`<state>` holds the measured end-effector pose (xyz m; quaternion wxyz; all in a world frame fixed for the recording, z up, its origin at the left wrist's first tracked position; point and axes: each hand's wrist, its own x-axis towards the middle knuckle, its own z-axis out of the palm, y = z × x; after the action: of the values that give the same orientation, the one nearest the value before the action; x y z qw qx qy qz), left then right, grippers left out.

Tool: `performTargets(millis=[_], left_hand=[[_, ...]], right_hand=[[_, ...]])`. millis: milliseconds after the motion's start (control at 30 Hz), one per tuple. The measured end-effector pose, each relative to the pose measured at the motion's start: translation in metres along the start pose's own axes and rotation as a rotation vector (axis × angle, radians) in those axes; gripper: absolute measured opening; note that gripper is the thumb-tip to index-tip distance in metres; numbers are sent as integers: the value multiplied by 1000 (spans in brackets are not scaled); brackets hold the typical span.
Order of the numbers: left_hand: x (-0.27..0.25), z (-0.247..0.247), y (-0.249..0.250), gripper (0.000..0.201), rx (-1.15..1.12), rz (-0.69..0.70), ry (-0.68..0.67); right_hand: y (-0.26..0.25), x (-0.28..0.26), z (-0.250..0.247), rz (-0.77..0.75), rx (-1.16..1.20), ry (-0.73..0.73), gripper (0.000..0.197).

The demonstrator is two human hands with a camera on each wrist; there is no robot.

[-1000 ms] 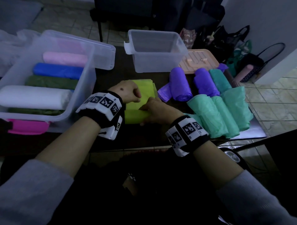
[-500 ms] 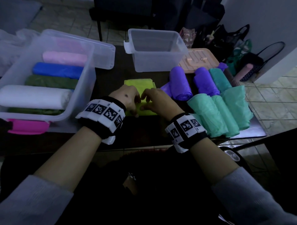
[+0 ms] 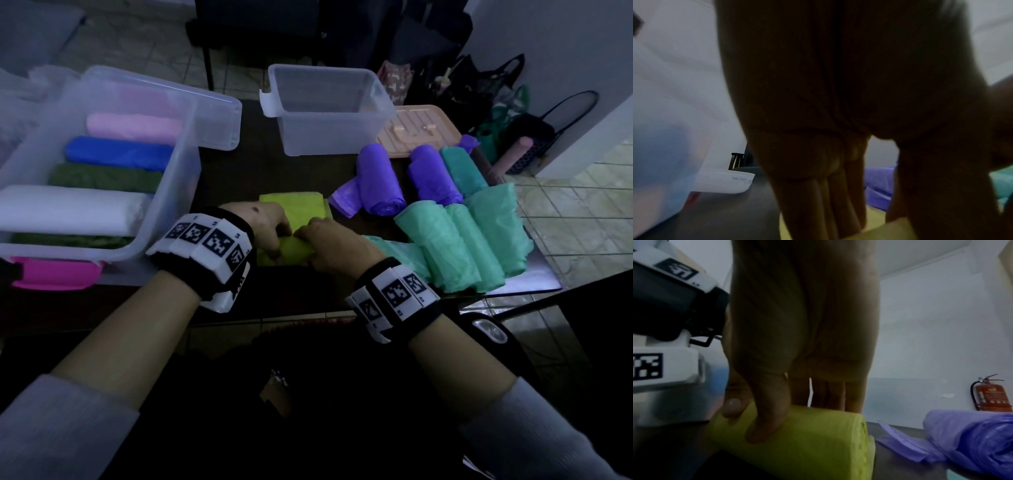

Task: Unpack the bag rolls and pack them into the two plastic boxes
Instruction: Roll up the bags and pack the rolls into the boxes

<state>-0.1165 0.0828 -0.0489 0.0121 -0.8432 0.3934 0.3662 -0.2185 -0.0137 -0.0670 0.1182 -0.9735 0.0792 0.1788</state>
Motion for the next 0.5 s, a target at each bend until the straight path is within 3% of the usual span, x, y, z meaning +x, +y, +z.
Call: performTargets(millis=[67,200,333,500], left_hand=[[-2,4,-1,74,-57,4,26],[-7,6,-3,58,-115,38,151],[-7,4,-3,51,-128,27,145],[-1,-5,0,46,-93,-19,84]], right_hand=[[0,1,-4,9,27,-69,51],[4,5,-14,81,191,-149,59],[12,11,-18,107,250,-212,48],[12,8,-17,41,300,64,44]])
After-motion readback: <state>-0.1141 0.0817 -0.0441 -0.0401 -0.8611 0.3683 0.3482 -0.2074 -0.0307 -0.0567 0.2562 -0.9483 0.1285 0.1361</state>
